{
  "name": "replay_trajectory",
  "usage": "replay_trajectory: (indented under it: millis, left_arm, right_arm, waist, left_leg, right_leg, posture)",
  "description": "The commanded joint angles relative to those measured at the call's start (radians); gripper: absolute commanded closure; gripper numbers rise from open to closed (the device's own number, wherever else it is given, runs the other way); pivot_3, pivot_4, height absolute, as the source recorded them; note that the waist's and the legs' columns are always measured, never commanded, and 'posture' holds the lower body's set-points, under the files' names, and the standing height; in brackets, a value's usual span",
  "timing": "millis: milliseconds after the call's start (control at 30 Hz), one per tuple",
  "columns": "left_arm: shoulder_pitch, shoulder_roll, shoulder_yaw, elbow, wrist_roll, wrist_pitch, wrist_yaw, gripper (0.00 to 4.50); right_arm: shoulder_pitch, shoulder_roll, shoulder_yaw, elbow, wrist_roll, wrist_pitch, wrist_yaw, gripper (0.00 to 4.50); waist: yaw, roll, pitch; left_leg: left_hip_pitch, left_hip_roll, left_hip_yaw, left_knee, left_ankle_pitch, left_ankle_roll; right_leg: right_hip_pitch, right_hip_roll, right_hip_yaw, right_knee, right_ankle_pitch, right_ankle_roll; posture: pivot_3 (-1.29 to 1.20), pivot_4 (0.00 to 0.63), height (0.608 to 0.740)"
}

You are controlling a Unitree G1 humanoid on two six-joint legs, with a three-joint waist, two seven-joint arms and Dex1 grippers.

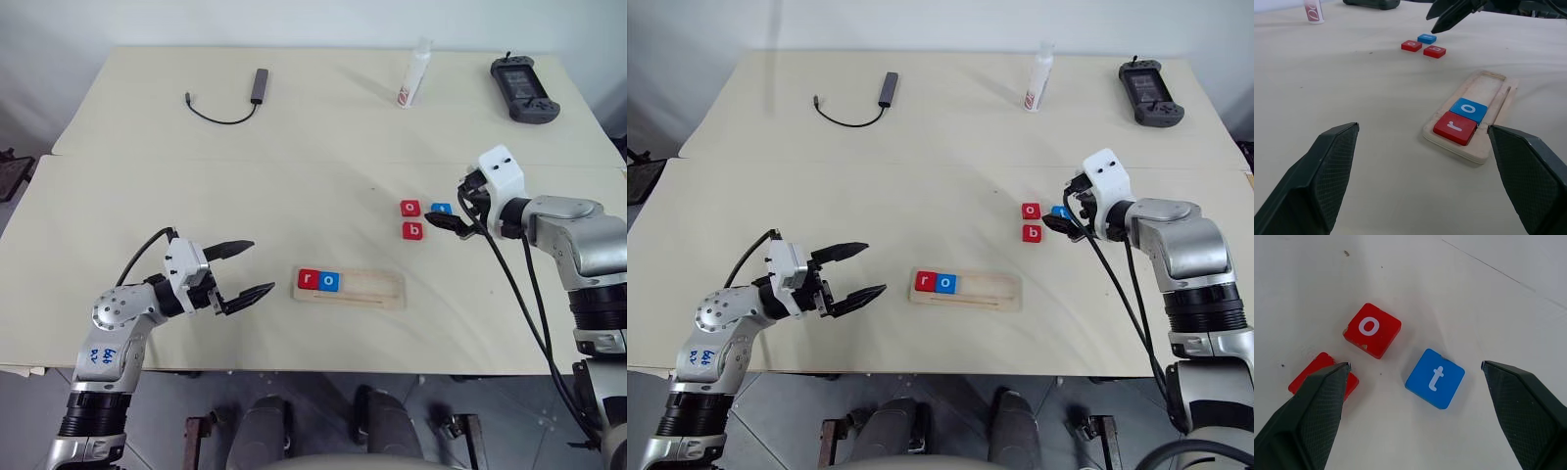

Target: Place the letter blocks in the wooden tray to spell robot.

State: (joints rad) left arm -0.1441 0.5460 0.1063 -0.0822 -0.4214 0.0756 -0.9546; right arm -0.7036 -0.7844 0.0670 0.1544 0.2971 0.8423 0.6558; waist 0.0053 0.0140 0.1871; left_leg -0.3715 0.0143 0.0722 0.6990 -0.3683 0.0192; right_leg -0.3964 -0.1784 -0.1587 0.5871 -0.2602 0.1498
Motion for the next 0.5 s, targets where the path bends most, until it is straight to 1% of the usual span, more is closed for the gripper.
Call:
replay_trajectory:
  millis: [33, 133, 267, 333, 400, 500]
  left_arm:
    - [0.005, 0.000, 0.003, -0.042, -0.006, -0.012, 0.004, 0.04]
    - [-0.001, 0.000, 0.000, -0.037, -0.008, -0.010, 0.000, 0.04]
    - [-0.006, -0.004, -0.009, -0.028, 0.002, -0.022, 0.002, 0.04]
    - [-0.006, -0.005, -0.013, -0.026, 0.006, -0.026, 0.004, 0.04]
    - [-0.005, -0.006, -0.019, -0.025, 0.008, -0.027, 0.000, 0.04]
    - [-0.006, -0.003, -0.027, -0.026, 0.006, -0.025, -0.007, 0.04]
  right_arm:
    - [-0.016, 0.006, -0.029, -0.027, -0.012, 0.006, -0.004, 0.00]
    - [-0.021, 0.032, -0.062, -0.043, 0.009, 0.056, -0.026, 0.00]
    - [0.001, 0.098, -0.139, -0.147, 0.061, 0.223, -0.103, 0.00]
    - [0.023, 0.124, -0.149, -0.209, 0.063, 0.297, -0.144, 0.00]
    - [0.056, 0.192, -0.177, -0.283, 0.066, 0.382, -0.217, 0.00]
    - [0.080, 0.264, -0.200, -0.338, 0.058, 0.441, -0.288, 0.00]
  waist:
    - [-0.005, 0.000, 0.000]
    - [-0.008, 0.000, 0.000]
    - [-0.008, 0.000, 0.000]
    - [-0.006, 0.000, 0.000]
    - [-0.005, 0.000, 0.000]
    - [-0.006, 0.000, 0.000]
  left_leg:
    - [0.000, 0.000, 0.000, 0.000, 0.000, 0.000]
    - [0.000, 0.000, 0.000, 0.000, 0.000, 0.000]
    - [0.000, 0.001, 0.000, 0.000, 0.000, 0.000]
    - [0.000, 0.001, 0.000, 0.000, 0.000, 0.000]
    - [0.000, 0.001, 0.000, 0.000, 0.000, 0.000]
    - [0.000, 0.000, 0.000, 0.000, 0.000, 0.000]
  right_leg:
    - [0.000, 0.000, 0.000, 0.000, 0.000, 0.000]
    - [0.000, 0.000, 0.000, 0.000, 0.000, 0.000]
    - [0.000, 0.001, 0.000, 0.000, 0.000, 0.000]
    - [0.000, 0.001, 0.000, 0.000, 0.000, 0.000]
    - [0.000, 0.000, 0.000, 0.000, 0.000, 0.000]
    - [0.000, 0.000, 0.000, 0.000, 0.000, 0.000]
  posture:
    - [0.00, 0.150, 0.740]
    - [0.00, 0.150, 0.740]
    - [0.00, 0.150, 0.740]
    - [0.00, 0.150, 0.740]
    - [0.00, 0.150, 0.740]
    - [0.00, 0.150, 0.740]
